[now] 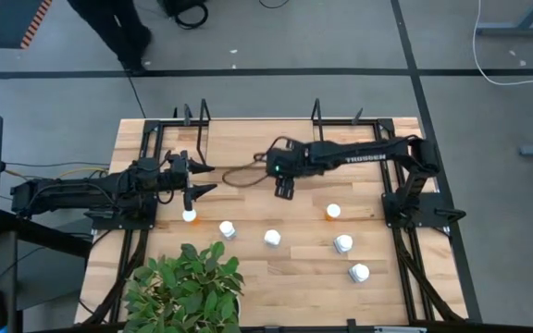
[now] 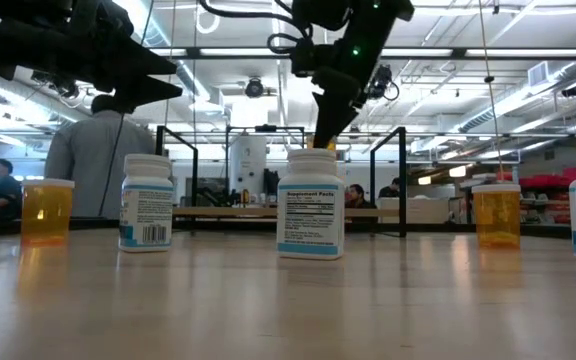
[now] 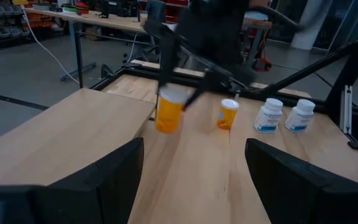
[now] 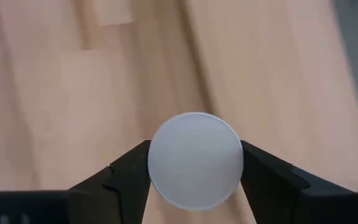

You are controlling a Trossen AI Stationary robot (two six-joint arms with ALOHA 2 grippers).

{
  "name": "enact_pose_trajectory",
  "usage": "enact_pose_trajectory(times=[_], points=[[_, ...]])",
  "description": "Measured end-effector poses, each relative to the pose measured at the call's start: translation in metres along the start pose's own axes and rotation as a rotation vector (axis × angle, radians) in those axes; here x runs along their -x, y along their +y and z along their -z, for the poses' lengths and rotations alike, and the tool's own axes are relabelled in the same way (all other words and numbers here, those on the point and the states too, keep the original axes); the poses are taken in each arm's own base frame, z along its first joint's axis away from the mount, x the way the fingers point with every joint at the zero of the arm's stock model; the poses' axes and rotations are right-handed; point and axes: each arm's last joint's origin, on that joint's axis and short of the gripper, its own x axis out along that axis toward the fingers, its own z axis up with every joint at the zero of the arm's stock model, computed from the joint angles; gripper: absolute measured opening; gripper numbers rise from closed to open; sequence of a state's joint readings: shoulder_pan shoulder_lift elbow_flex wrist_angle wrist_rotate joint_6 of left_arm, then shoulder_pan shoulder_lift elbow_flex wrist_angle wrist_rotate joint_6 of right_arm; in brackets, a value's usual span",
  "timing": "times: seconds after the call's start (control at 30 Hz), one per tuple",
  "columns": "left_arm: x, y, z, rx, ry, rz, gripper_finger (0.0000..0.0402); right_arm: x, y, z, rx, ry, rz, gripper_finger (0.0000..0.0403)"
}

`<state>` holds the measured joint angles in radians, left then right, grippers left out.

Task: Pick and place medicine bottles onto shelf by color
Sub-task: Put the orange pill bottle on the shelf

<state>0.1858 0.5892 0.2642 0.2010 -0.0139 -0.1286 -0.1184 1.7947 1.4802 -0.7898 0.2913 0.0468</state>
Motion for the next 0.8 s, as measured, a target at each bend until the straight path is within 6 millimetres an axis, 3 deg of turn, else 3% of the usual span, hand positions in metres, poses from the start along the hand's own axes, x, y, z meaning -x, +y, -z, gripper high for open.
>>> enact_pose_trajectory(times=[0.13,0.5,0.67,0.8], points=[[0.0,0.0,0.002,0.012,0.017,-0.002,0.0286,-0.005,-0.033,-0.003,-0.024,0.012,0.038,0.023],[0.0,0.001,0.006,0.02,0.057,-0.008,0.0286,-0.022,-0.124,0.012,-0.137,0.068,0.102,0.0231],[0.0,0.001,0.006,0.037,0.059,-0.008,0.0286,-0.025,-0.152,0.017,-0.165,0.033,0.082,0.0231],[0.0,0.001,0.006,0.038,0.059,-0.009,0.0286,-0.026,-0.162,0.019,-0.068,0.013,0.04,0.0232]])
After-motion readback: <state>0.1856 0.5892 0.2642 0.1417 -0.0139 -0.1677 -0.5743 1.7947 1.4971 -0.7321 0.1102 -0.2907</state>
